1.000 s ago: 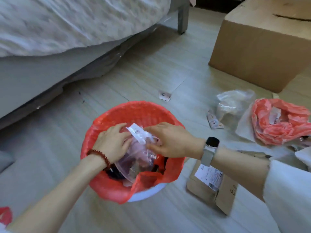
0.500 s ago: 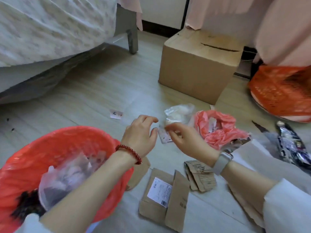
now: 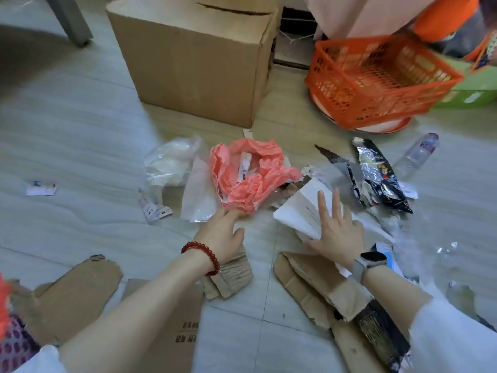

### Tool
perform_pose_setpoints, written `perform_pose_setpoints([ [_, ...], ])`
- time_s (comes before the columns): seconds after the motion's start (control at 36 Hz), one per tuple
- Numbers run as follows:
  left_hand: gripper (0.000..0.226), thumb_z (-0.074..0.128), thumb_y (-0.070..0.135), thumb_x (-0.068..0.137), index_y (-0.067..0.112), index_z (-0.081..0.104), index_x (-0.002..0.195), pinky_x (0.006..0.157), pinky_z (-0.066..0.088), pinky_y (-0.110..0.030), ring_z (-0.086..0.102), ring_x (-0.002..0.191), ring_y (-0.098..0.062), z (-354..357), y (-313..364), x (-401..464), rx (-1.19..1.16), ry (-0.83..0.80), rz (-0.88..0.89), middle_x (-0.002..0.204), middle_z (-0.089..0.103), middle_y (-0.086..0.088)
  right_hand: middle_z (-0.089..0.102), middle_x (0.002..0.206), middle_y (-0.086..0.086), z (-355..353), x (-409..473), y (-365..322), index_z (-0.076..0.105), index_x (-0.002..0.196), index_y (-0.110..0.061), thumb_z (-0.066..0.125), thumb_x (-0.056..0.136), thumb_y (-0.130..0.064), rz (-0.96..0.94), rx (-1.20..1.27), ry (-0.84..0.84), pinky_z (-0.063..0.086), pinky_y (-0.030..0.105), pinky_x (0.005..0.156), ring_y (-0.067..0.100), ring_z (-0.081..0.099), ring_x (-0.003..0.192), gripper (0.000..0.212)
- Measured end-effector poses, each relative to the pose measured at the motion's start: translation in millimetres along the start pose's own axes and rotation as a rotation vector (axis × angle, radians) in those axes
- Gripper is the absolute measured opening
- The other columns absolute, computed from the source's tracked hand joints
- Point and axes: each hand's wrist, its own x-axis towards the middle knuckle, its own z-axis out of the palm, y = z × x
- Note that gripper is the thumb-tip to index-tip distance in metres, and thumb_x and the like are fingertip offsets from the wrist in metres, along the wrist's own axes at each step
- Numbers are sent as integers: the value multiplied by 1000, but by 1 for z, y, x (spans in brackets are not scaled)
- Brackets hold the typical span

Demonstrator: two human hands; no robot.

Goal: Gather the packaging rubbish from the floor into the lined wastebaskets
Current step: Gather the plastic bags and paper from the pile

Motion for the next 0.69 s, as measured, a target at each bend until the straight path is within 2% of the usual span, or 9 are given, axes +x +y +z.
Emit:
perform_pose_setpoints([
  [0.06,36,46,19,92,18,47,128,95,39,-27,48,117,-19,8,-2,2,-23,-18,-39,131,45,-4,12,154,10,8,7,4,-15,145,-24,48,79,-67,30,25,-87,41,46,89,35,42,123,101],
  [0.14,33,47,19,92,18,49,126,94,40,-27,51,114,-19,18,-4,4,-62,-24,-85,130,45,-4,49,132,6,17,12,2,0,146,-17,42,88,-55,61,-29,-191,34,45,92,31,41,121,81],
  [0.25,33,47,19,92,17,49,125,88,38,-20,54,104,-15,25,-6,2,-94,-20,-82,127,48,-5,62,112,9,11,8,-3,38,128,-14,37,93,-31,25,-50,-125,34,40,89,31,48,111,39],
  [0.36,44,53,23,90,21,41,132,83,36,-18,48,99,-6,26,-3,-4,-147,1,-22,132,45,-1,65,103,12,-17,-1,-4,40,129,-13,41,93,-28,-3,58,-34,34,33,71,32,58,96,39],
  [0.42,59,59,27,86,26,32,137,83,37,-17,45,104,-5,25,3,-6,-240,-21,25,138,38,2,65,93,10,-44,-9,-9,43,126,-19,43,92,-21,-46,297,48,36,33,66,31,59,84,34],
  [0.47,79,67,39,76,32,23,141,91,42,-25,42,115,-9,22,9,-6,-407,-57,24,143,32,5,55,76,-5,-72,-18,-16,45,101,-33,38,95,-10,-145,654,31,34,30,58,13,51,68,25],
  [0.53,103,69,55,57,36,14,142,102,41,-36,36,127,-11,15,15,-5,-587,-69,-19,147,25,7,49,79,-16,-96,-27,-26,44,90,-33,35,98,-7,-216,917,-34,37,21,63,-1,46,71,29],
  [0.58,119,69,58,45,36,7,143,107,35,-38,32,131,-11,6,17,-2,-748,-38,-49,144,25,7,57,92,-14,-110,-37,-36,53,96,-23,38,98,-10,-193,1232,-206,46,23,80,5,55,85,20],
  [0.69,91,82,30,61,48,19,125,78,52,-21,62,102,-3,-10,15,-3,-1139,-1,-83,123,54,4,72,86,-2,-111,-54,-59,62,94,-13,44,91,-5,-102,1783,-539,56,27,74,13,69,77,20],
])
